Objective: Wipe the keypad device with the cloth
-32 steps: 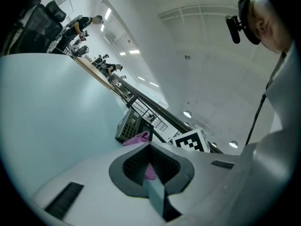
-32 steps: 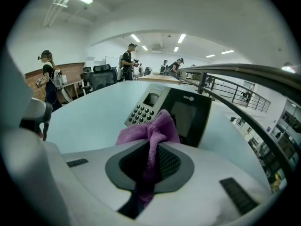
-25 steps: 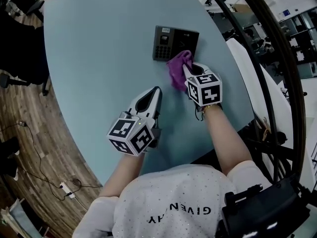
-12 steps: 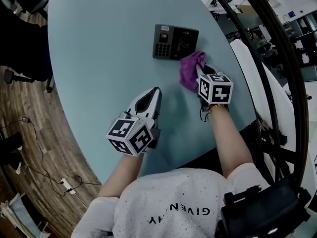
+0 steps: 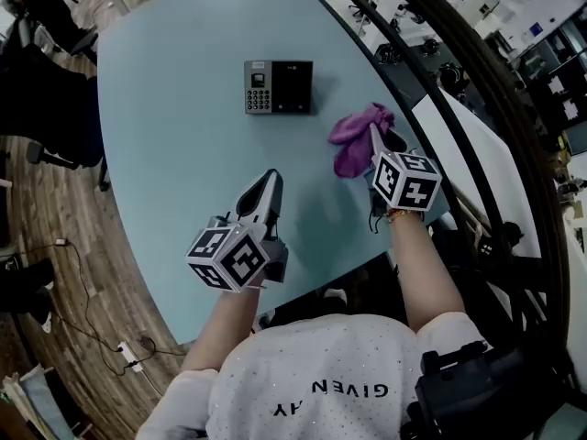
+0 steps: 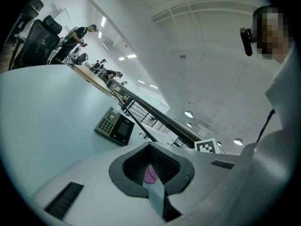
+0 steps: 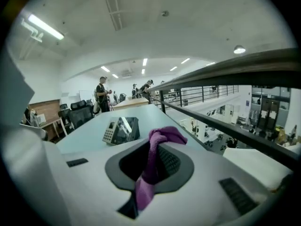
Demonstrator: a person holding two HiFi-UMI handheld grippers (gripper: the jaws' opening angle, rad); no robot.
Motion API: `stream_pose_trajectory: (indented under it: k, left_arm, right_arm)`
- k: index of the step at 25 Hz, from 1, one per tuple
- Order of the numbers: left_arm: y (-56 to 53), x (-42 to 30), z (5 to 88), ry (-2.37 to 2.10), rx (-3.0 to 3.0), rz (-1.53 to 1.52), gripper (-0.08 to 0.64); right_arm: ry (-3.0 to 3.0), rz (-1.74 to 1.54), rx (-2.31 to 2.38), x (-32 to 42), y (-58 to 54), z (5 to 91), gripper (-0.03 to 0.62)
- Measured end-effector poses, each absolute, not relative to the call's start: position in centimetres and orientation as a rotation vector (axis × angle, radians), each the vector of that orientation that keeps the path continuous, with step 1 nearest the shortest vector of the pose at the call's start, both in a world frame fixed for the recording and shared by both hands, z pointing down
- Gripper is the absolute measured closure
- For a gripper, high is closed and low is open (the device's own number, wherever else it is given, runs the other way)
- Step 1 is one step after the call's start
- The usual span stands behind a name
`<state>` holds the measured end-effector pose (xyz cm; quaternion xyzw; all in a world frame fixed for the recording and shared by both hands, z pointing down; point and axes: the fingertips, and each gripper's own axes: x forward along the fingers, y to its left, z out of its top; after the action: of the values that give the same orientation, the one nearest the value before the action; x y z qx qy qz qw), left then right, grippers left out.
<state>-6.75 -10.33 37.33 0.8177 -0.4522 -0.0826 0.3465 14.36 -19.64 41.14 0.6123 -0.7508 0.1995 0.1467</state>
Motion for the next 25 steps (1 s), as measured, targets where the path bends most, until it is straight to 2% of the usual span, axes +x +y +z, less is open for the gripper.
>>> stream_pose_trajectory:
  k: [13,20,25]
  left_arm:
    - [-3.0,0.4,26.1,-1.264,2.289,-0.324,0.555]
    - [0.0,3.9,23.9,-1.249,2.351,-0.313,0.555]
    - [1.8,5.2,23.4,-1.257,2.363,-0.343,0.555]
  right_arm:
    - [-2.696,0.399,1.596,17.2,-8.2,25.5,0.566]
    - [-2.785,0.268,1.513,18.6,-4.0,22.0,0.566]
    - [-2.835,0.311,1.484,19.1,-1.6,22.3,0.566]
